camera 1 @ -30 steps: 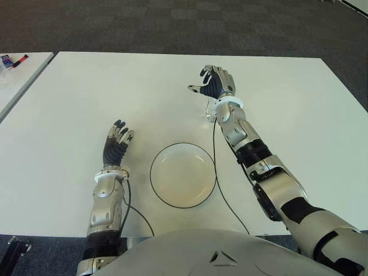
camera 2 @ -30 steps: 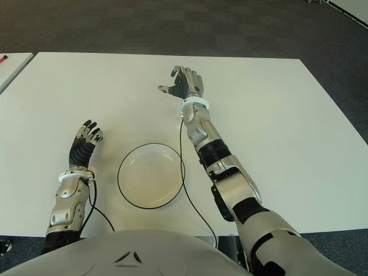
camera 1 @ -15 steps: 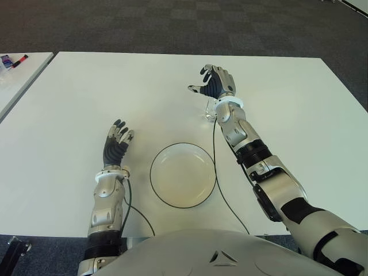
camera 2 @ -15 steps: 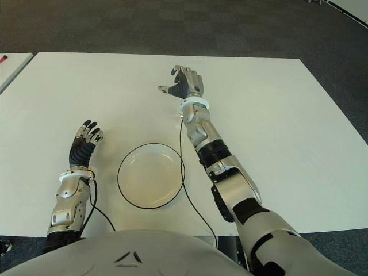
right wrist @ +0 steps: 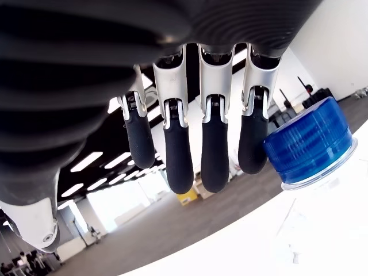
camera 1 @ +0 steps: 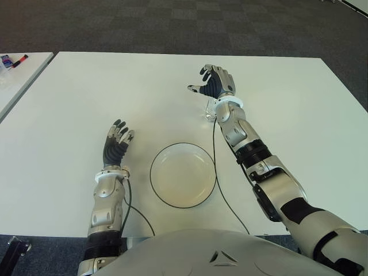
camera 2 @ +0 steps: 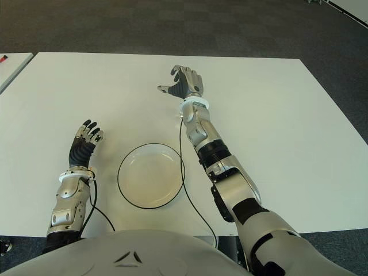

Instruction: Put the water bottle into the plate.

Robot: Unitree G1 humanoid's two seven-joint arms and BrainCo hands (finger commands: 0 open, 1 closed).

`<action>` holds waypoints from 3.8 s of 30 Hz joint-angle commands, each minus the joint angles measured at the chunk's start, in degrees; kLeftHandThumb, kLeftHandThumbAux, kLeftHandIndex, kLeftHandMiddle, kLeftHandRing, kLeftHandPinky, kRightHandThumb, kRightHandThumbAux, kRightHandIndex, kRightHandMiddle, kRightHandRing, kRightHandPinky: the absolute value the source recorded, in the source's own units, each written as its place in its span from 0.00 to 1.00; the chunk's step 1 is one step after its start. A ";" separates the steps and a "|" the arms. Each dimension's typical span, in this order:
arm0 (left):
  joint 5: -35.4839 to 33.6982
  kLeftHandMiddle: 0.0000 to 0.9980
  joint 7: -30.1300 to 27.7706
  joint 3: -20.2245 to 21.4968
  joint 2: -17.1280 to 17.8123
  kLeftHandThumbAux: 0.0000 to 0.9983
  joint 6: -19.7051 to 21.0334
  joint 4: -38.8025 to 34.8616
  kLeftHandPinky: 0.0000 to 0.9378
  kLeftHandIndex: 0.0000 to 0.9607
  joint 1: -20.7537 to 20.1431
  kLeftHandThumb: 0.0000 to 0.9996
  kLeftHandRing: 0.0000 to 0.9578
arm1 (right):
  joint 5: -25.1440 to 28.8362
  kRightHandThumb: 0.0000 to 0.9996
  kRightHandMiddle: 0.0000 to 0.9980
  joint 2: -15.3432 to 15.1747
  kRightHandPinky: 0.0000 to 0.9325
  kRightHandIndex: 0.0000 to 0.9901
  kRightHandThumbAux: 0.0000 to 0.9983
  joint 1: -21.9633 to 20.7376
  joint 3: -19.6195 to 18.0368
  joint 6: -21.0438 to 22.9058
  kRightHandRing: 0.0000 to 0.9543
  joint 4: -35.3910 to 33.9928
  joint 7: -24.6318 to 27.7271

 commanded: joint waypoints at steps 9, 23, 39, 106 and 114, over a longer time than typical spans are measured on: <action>0.52 0.12 -0.09 -0.38 0.18 0.71 1.23 -0.14 0.20 0.11 0.34 0.39 0.13 | 2.92 0.28 0.29 -0.72 0.43 0.12 0.57 -1.53 -0.42 -9.63 0.38 8.40 -1.04; 0.07 0.13 -0.45 -0.75 -0.08 0.69 0.71 1.18 0.22 0.10 -0.32 0.41 0.15 | 2.89 0.29 0.27 -1.34 0.44 0.09 0.56 -3.99 -0.03 -20.52 0.37 17.86 -6.66; 0.20 0.12 -0.96 -0.81 0.27 0.68 0.47 2.25 0.20 0.09 -0.51 0.40 0.14 | 3.15 0.29 0.19 -0.43 0.25 0.09 0.56 -8.29 -0.04 -26.75 0.23 30.26 -13.14; 0.12 0.13 -1.46 -0.74 0.38 0.69 -3.04 5.71 0.20 0.11 -1.50 0.39 0.14 | 5.89 0.28 0.07 -0.72 0.13 0.06 0.53 -8.97 -2.45 -27.17 0.08 33.77 -18.74; 0.46 0.13 -1.28 -0.61 0.39 0.70 -3.52 6.17 0.21 0.12 -1.57 0.38 0.15 | 7.85 0.28 0.07 -0.51 0.18 0.05 0.53 -8.22 -4.15 -26.49 0.09 32.02 -18.51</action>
